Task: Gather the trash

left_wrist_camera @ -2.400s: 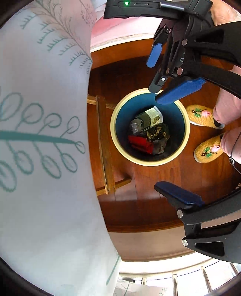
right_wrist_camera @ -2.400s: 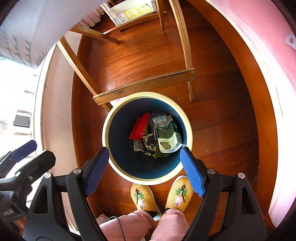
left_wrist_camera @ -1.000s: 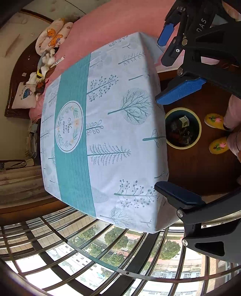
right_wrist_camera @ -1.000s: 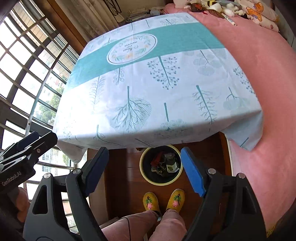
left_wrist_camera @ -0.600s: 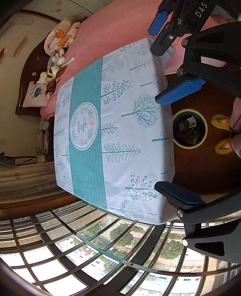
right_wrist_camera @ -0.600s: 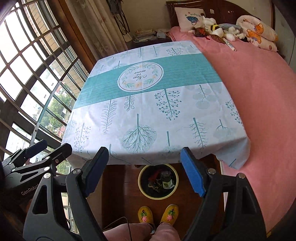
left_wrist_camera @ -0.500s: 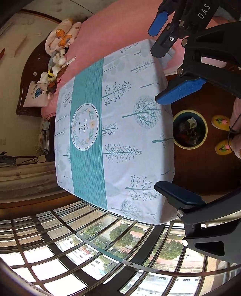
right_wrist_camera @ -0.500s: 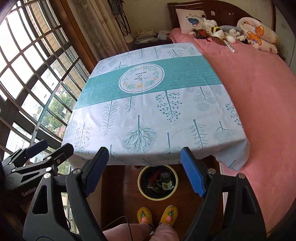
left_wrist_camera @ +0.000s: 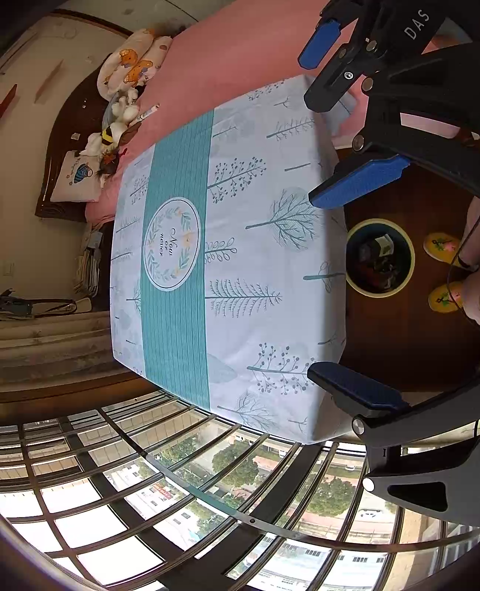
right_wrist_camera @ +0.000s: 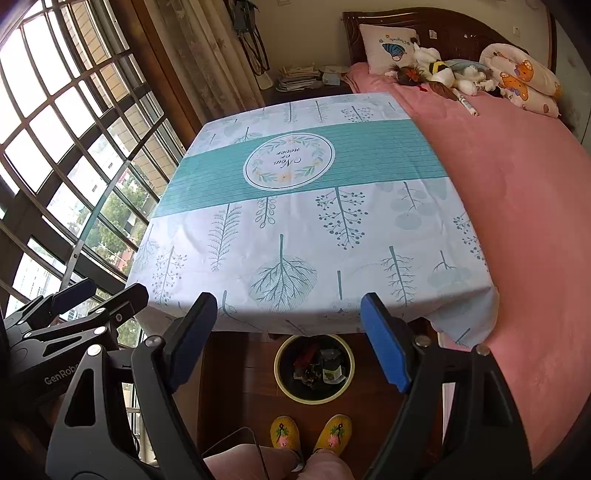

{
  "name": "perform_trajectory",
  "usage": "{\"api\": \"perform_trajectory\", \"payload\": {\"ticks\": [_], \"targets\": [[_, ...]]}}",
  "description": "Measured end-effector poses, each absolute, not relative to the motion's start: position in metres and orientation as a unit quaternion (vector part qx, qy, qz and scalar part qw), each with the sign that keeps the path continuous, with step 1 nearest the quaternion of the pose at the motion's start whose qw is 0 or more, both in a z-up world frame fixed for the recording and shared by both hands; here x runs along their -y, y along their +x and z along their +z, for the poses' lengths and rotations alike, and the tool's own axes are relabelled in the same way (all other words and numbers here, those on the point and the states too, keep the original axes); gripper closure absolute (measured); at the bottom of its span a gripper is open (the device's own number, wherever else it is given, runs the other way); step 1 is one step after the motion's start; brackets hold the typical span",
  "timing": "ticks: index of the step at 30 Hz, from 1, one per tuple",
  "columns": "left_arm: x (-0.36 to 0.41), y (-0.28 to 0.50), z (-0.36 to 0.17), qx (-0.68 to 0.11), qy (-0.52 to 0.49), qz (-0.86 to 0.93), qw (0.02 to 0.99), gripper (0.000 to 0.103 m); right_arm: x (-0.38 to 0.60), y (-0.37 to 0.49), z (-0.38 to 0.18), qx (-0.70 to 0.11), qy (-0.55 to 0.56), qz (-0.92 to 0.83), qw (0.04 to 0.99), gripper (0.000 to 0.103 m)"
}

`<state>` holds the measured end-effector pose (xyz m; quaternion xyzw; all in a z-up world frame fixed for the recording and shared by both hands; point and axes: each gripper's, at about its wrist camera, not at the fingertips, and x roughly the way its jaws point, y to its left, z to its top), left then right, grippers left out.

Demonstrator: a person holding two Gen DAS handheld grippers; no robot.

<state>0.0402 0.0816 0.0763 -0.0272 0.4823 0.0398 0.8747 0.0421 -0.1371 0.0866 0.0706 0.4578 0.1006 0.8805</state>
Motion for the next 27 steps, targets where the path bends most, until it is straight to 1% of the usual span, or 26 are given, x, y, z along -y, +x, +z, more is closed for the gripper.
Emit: {"api": "perform_trajectory", "payload": {"ticks": [27], "targets": [[-0.0784, 0.0503, 0.0690, -0.488, -0.011, 0.042, 0.872, 0.017, 0.1337, 0.0463, 0.0831, -0.459, 0.071, 0.107, 0.879, 0.025]]}}
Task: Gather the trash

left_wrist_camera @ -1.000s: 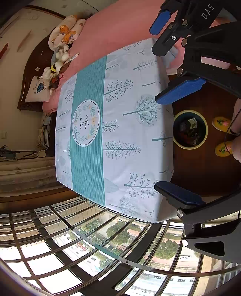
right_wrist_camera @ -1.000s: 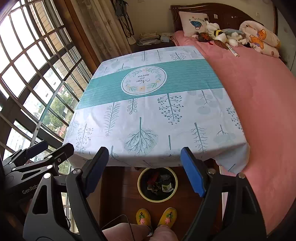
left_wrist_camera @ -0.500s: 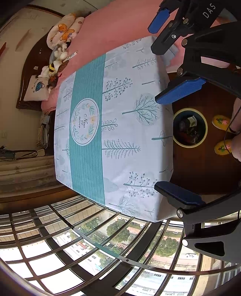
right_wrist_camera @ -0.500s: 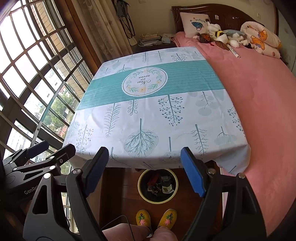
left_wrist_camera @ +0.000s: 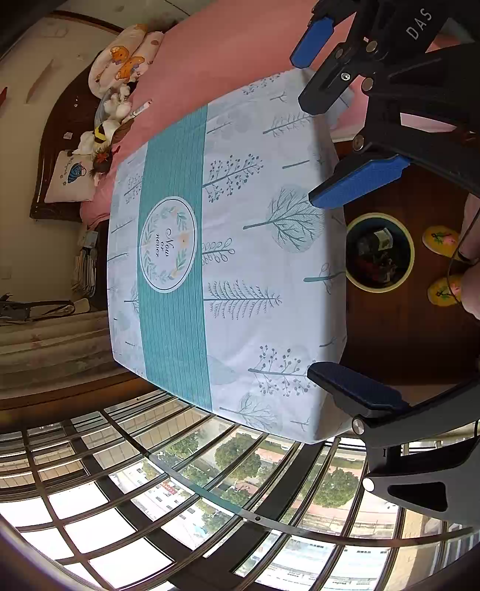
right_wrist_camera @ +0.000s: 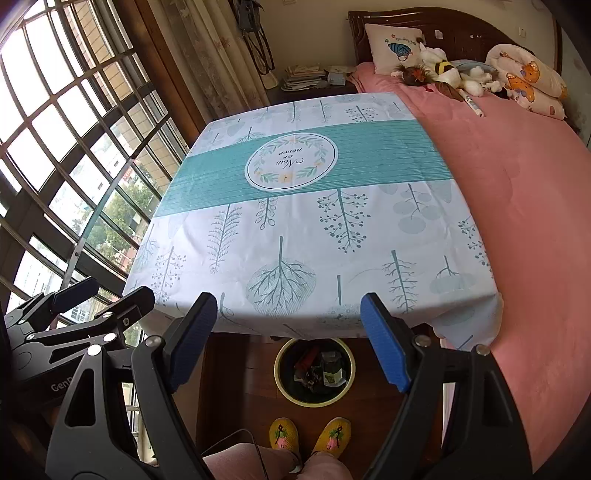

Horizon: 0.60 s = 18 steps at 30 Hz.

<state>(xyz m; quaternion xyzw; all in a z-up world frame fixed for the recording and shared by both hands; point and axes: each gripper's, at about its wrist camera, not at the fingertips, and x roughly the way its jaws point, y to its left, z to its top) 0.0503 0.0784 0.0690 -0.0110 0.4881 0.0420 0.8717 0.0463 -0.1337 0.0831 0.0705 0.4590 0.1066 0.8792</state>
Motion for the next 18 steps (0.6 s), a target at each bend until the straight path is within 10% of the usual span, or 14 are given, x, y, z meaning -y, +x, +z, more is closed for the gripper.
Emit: {"api": "perform_trajectory", "payload": {"ticks": [18], "targets": [[-0.0738, 0.0565, 0.0662, -0.485, -0.015, 0.039, 0.874, 0.016, 0.1373, 0.0546, 0.0803, -0.459, 0.068, 0.114, 0.878, 0.025]]}}
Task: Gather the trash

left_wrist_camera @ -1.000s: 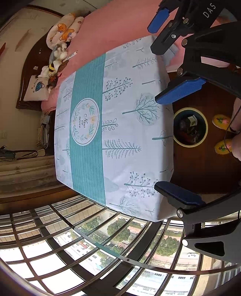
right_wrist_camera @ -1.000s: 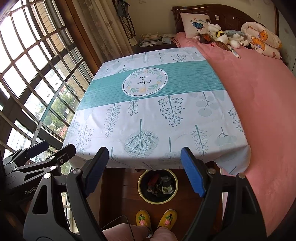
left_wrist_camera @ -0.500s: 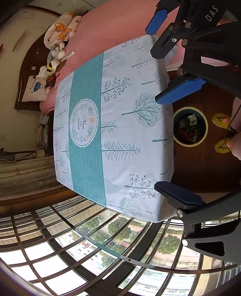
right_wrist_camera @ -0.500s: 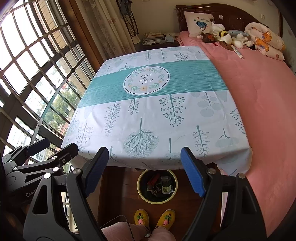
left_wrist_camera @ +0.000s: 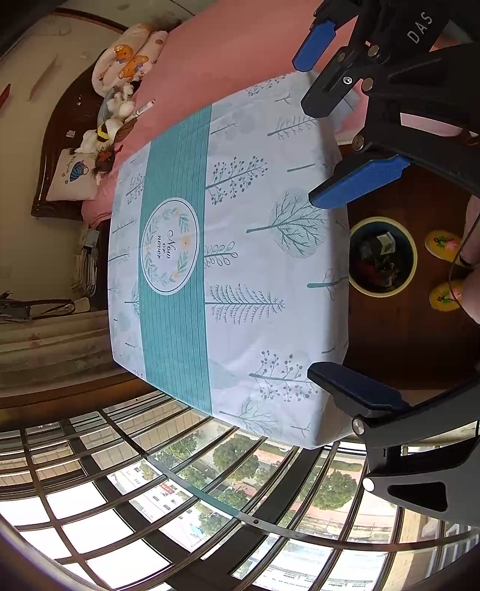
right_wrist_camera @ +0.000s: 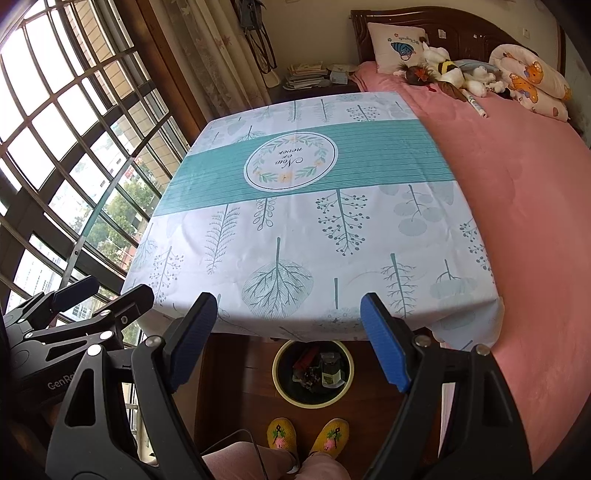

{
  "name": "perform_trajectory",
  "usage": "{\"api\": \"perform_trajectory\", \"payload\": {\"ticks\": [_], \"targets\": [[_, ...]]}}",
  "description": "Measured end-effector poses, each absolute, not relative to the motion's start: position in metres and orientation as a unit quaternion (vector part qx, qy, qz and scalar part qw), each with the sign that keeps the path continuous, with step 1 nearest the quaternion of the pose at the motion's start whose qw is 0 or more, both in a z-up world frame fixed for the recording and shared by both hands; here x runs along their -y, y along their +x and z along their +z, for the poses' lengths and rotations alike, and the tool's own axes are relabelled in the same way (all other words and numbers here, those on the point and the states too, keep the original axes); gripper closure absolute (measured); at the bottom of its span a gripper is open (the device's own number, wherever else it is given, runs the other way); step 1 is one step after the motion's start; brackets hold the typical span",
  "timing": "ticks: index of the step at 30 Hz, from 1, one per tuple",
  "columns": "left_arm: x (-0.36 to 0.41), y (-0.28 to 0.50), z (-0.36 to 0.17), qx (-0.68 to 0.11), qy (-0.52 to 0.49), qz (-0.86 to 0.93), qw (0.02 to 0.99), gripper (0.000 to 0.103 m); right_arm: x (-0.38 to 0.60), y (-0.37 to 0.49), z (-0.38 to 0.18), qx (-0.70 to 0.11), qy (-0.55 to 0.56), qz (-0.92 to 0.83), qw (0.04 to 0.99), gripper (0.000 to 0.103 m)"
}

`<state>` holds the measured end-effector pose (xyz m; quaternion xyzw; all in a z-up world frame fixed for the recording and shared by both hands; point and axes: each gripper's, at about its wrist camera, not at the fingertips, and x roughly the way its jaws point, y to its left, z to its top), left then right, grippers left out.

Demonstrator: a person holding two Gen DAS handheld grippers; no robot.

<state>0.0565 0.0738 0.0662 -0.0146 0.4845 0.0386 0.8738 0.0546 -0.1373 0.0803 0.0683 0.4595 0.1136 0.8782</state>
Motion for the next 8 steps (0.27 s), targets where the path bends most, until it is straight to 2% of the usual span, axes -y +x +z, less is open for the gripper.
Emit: {"api": "perform_trajectory", "payload": {"ticks": [8], "targets": [[-0.0689, 0.0582, 0.0676, -0.479, -0.009, 0.035, 0.877, 0.017, 0.1392, 0.0559, 0.0795, -0.459, 0.070, 0.113, 0.878, 0.025]]}}
